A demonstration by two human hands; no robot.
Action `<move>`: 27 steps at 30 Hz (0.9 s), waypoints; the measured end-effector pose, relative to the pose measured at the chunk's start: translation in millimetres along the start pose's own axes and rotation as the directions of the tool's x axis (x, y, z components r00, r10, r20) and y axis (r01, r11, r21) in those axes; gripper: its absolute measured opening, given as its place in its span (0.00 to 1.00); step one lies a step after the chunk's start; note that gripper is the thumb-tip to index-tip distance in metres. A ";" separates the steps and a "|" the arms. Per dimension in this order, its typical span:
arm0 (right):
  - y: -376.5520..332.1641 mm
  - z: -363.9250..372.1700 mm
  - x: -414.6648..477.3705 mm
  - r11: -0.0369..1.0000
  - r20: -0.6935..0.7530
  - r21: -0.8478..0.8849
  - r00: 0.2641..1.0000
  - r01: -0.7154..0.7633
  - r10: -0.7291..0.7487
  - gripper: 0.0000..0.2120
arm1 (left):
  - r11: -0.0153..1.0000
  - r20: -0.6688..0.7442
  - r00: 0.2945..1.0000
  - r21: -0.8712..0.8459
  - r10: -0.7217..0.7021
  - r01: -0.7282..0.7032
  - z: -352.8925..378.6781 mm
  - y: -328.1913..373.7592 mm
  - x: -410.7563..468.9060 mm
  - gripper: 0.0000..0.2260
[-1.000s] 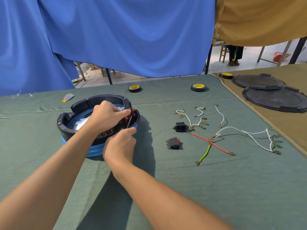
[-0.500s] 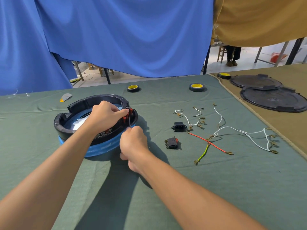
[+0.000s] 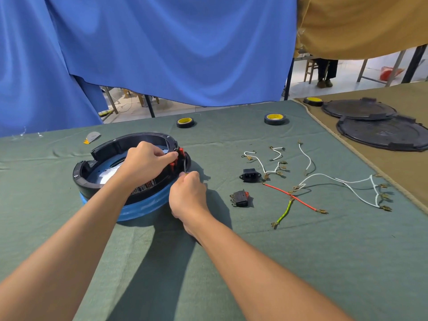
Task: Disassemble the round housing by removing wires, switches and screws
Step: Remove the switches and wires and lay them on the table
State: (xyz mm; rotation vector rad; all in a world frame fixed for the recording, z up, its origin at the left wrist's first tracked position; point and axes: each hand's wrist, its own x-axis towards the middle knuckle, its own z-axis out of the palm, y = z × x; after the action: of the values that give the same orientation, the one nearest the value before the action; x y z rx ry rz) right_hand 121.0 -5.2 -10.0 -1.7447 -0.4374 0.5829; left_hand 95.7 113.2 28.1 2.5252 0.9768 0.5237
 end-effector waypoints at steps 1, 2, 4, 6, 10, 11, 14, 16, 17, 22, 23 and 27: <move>0.8 0.4 0.0 1.000 0.002 0.002 1.000 0.001 -0.001 0.15 | 1.000 0.003 1.000 -0.004 -0.004 0.004 -0.2 0.7 -0.5 0.24; 1.2 1.0 -0.2 1.000 0.001 0.006 1.000 0.001 -0.001 0.14 | 1.000 0.007 1.000 -0.006 -0.007 0.007 -0.5 0.9 -1.0 0.24; 3.4 1.7 1.2 0.999 -0.025 0.039 1.000 -0.003 0.004 0.14 | 1.000 0.014 1.000 -0.009 -0.009 0.009 -0.8 1.4 -1.7 0.25; 4.5 -0.1 3.8 0.993 -0.047 0.121 0.999 0.000 0.005 0.14 | 1.000 0.012 1.000 -0.013 -0.015 0.016 -1.1 2.2 -2.5 0.24; 6.8 -3.4 8.1 0.991 -0.044 0.132 0.999 0.008 -0.002 0.13 | 1.000 0.009 1.000 -0.013 -0.020 0.020 -1.4 1.9 -3.3 0.25; 7.0 -3.6 8.1 0.989 -0.050 0.147 0.999 -0.001 0.008 0.13 | 1.000 0.006 1.000 -0.016 -0.021 0.021 -1.1 1.3 -3.2 0.25; 7.8 -7.1 6.4 0.988 -0.071 0.147 0.997 0.039 -0.029 0.12 | 0.999 0.001 1.000 -0.022 -0.028 0.028 -0.7 -1.5 -2.3 0.27; 6.9 -11.9 5.0 0.988 -0.072 0.067 0.989 0.136 -0.131 0.12 | 0.999 0.009 1.000 -0.024 -0.024 0.024 -0.2 -2.2 -1.0 0.28; 5.6 -13.7 4.3 0.982 -0.053 0.015 0.981 0.187 -0.186 0.11 | 0.999 0.014 1.000 -0.027 -0.021 0.021 0.0 -2.4 -0.4 0.28; 0.7 -14.1 0.7 0.955 0.079 -0.193 0.974 0.225 -0.214 0.09 | 0.999 0.006 1.000 -0.035 -0.013 0.013 0.6 -3.2 -0.4 0.27; 0.5 -14.1 0.0 0.953 0.057 -0.210 0.976 0.217 -0.210 0.09 | 0.999 0.001 1.000 -0.034 -0.013 0.013 0.6 -3.5 -0.5 0.27; -4.2 -19.7 1.7 0.965 -0.056 -0.220 0.985 0.146 -0.162 0.09 | 1.000 -0.014 1.000 -0.025 -0.011 0.011 0.6 -4.6 0.5 0.27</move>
State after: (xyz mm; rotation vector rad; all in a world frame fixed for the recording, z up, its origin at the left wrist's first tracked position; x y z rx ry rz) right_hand 134.2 -18.6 -2.4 -1.9113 -0.5962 0.3690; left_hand 93.7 116.6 25.6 2.4959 0.9830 0.5475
